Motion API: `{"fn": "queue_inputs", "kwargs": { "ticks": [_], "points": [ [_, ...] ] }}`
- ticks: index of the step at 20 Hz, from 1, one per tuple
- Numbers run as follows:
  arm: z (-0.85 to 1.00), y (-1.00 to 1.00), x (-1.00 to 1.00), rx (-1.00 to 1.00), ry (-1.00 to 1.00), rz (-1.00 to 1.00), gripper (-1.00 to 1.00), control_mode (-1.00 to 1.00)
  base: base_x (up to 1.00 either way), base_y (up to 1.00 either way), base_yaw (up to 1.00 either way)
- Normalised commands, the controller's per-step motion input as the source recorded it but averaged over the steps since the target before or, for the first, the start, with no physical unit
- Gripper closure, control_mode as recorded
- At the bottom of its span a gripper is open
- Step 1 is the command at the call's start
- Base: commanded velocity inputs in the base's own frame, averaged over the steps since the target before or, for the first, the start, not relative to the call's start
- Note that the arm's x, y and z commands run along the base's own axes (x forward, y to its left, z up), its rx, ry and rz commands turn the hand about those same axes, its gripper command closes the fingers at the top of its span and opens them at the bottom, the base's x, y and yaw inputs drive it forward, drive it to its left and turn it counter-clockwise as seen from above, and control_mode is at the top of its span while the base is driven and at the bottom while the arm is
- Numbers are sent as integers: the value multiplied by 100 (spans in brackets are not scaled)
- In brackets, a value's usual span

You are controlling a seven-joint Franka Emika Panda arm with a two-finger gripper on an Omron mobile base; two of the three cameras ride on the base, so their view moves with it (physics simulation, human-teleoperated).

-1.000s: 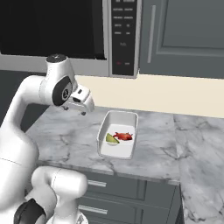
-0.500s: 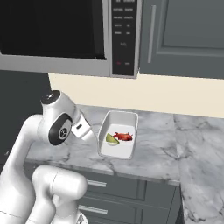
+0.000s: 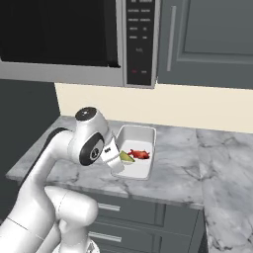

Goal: Place the tupperware on the top shelf of the fridge. Make space for the tupperware among the existing items by rearranging them on the shelves if needed. Close the fridge door when finished.

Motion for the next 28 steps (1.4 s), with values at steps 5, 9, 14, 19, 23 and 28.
{"fn": "queue_inputs", "kwargs": {
  "ticks": [5, 9, 14, 19, 23, 28],
  "points": [
    [-4, -11, 51, 15, 20, 0, -100, -100, 0, 0, 0],
    [-30, -12, 34, 10, 6, 2, -100, -100, 0, 0, 0],
    [-56, -13, 35, 7, 0, 3, -100, -100, 0, 0, 0],
    [-62, -10, 25, 6, 0, 3, -100, -100, 0, 0, 0],
    [-56, -1, 25, 3, 0, 1, -100, -100, 0, 0, 0],
    [-53, 0, 31, 1, 0, 0, -100, -100, 0, 0, 0]
  ]
}}
